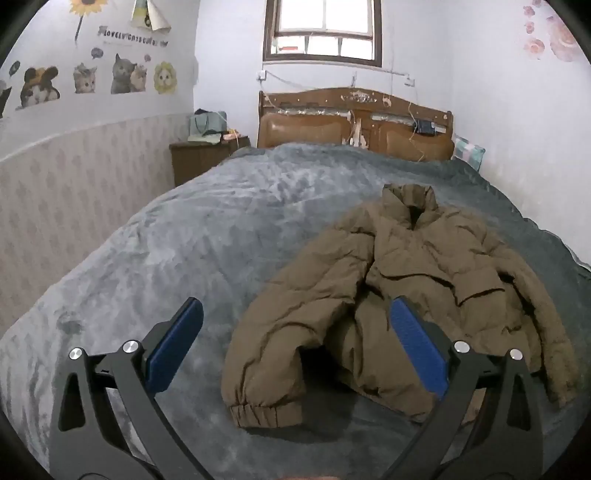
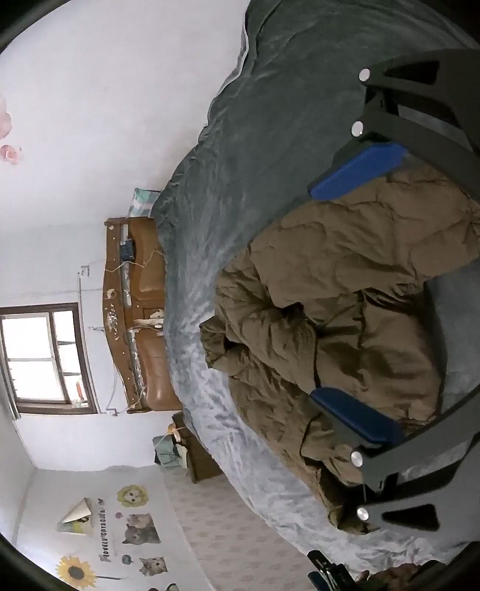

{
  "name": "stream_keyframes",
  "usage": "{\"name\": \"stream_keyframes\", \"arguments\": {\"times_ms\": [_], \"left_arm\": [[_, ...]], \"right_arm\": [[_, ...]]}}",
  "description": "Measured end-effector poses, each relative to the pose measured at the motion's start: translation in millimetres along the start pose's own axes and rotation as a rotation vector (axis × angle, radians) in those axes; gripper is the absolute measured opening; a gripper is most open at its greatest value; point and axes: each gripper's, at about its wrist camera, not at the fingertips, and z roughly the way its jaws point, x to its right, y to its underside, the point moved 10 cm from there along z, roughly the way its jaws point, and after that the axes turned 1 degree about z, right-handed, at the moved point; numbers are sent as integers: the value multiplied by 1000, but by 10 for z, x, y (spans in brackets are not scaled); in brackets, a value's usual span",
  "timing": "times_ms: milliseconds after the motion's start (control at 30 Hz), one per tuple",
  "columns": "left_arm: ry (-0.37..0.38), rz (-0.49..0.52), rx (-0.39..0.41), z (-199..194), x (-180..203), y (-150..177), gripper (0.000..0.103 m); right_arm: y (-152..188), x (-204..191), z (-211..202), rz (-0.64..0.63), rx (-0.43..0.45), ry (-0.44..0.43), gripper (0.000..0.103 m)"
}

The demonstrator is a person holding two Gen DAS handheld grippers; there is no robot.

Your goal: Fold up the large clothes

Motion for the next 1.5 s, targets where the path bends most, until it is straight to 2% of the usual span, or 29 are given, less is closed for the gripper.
{"name": "stream_keyframes", "arguments": {"times_ms": [300,1500], "left_arm": [[-21,35,6,-4,42,0,100],[-27,15,-12,25,-43,32,100]], "right_arm": [[27,22,26,-9,-3,7,101],[37,10,37,-9,-13,12,101]]}}
